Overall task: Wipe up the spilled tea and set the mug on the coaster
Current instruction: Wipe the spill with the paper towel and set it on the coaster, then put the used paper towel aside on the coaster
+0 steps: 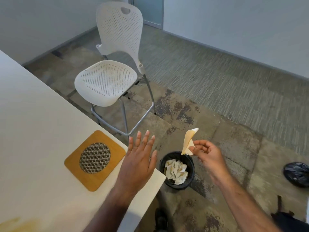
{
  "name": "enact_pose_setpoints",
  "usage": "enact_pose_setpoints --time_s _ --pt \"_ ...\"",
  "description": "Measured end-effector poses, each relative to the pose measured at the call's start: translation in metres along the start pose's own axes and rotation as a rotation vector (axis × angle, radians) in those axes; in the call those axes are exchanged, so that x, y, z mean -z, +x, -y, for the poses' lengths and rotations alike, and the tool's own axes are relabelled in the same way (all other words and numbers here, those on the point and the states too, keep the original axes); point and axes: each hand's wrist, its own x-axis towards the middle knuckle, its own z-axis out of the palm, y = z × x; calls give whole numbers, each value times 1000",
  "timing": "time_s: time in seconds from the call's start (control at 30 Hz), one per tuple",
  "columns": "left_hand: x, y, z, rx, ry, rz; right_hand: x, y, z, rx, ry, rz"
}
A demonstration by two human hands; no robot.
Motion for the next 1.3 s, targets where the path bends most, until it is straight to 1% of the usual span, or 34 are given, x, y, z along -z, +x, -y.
enact_pose_setpoints --time_s 0.13,0.27,0.37,0.53,0.7,0.9,1.0,1.1,1.17,1.3 --pt "-4 3 -1 -2 1 22 17 14 -27 22 -266 -18" --pt "-6 3 -1 -2 34 30 27 29 -54 3 -386 -42" --pt "-7 4 -1 0 19 39 28 39 -71 -7 -459 -81" --pt "-8 5 1 8 13 47 35 42 -101 -144 -575 -63" --pt "-9 6 2 8 16 41 35 33 -102 -124 -580 -59" --pt "-6 4 -1 -3 2 21 10 18 -61 13 -541 35" --pt "-6 4 -3 -3 24 11 -10 8 -35 121 -580 104" --pt "-4 1 -2 14 126 -2 -34 -2 -13 245 -672 190" --pt "-2 -2 1 33 176 -22 -49 -8 -2 339 -787 239" --pt "6 -15 14 93 176 -70 -79 -16 16 512 -974 307"
